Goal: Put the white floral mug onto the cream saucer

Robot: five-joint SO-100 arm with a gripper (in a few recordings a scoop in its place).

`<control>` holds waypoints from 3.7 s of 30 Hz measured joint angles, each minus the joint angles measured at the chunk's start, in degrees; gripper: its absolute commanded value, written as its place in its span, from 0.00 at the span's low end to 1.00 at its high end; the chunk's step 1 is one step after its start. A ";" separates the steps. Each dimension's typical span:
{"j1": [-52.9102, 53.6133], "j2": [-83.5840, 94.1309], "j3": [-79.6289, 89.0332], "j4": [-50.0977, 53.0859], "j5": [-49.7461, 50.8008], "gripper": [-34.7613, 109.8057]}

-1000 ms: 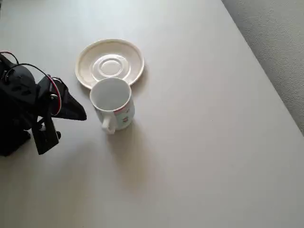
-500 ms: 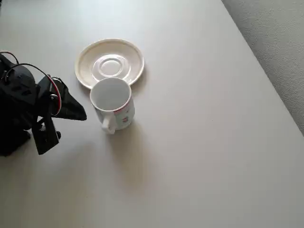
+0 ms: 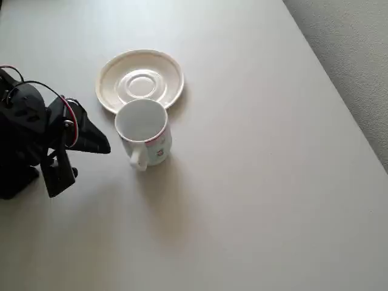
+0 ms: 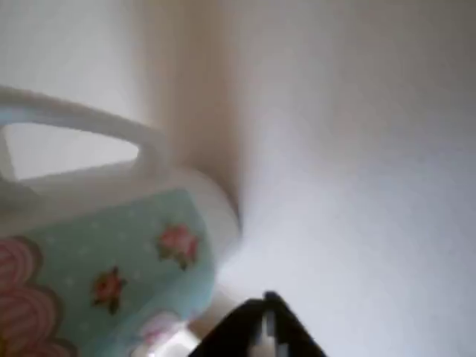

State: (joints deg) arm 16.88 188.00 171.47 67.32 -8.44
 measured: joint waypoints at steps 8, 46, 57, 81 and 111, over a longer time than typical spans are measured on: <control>0.35 0.00 0.00 2.37 -8.96 0.26; -1.32 -78.05 -44.38 -5.89 -10.20 0.23; -2.64 -78.84 -44.30 -6.33 -8.61 0.23; -20.48 -60.64 -63.19 20.74 -3.25 0.23; -36.56 -78.57 -64.07 10.99 2.11 0.23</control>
State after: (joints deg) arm -19.69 109.42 107.40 78.31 -6.33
